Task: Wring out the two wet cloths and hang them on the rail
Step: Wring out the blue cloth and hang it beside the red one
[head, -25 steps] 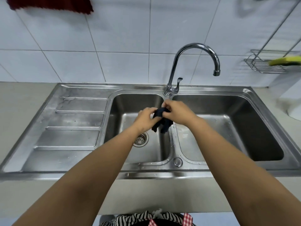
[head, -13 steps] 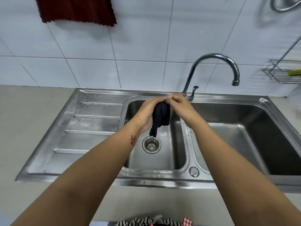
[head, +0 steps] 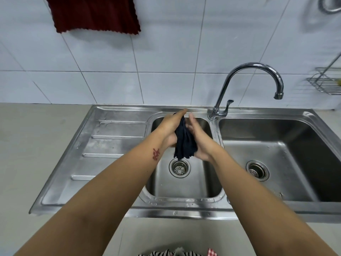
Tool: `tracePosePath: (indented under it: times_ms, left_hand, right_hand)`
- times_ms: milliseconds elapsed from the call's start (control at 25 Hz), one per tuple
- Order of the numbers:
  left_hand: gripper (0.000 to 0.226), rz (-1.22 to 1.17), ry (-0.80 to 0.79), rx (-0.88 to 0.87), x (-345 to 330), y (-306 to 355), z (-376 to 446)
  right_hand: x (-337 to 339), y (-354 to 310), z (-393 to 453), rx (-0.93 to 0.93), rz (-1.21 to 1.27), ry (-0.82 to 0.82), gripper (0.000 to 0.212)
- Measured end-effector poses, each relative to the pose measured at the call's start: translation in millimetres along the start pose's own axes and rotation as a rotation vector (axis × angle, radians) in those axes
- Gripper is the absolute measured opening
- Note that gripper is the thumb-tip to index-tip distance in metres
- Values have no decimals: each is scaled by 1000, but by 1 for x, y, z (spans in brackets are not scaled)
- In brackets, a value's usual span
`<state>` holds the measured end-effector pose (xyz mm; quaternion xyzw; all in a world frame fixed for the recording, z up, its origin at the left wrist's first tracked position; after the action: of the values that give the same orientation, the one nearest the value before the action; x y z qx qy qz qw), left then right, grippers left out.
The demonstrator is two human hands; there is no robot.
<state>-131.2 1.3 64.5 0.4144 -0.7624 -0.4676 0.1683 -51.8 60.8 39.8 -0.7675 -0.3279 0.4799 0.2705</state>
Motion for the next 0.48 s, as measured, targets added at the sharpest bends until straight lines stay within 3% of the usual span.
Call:
tracePosePath:
  times_ms: [120, 240, 320, 400, 480]
  left_hand:
    - [35, -5, 55, 59, 9, 3, 6]
    - [34, 66, -27, 89, 20, -2, 14]
    - [21, 371, -39, -12, 30, -5, 23]
    - [18, 759, -10, -214, 43, -6, 32]
    - [49, 994, -7, -430, 54, -7, 35]
  right_hand:
    - [-7, 12, 2, -176, -114, 11, 71]
    - [-3, 8, 8, -261, -174, 36, 27]
    - [2, 5, 12, -293, -123, 41, 13]
    - [6, 2, 14, -314, 44, 40, 17]
    - [7, -2, 15, -340, 203, -21, 16]
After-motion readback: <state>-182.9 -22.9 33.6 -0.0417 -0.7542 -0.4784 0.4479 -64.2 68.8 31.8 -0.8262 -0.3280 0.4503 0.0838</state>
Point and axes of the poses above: each hand's wrist, its own z-axis towards the middle knuckle, its own x-axis out of the back of the hand, y = z × x, the point moved 3 cm from there along z, towards the middle knuckle, and after that the axes turned 13 degrees about z, right-handed, at the moved point
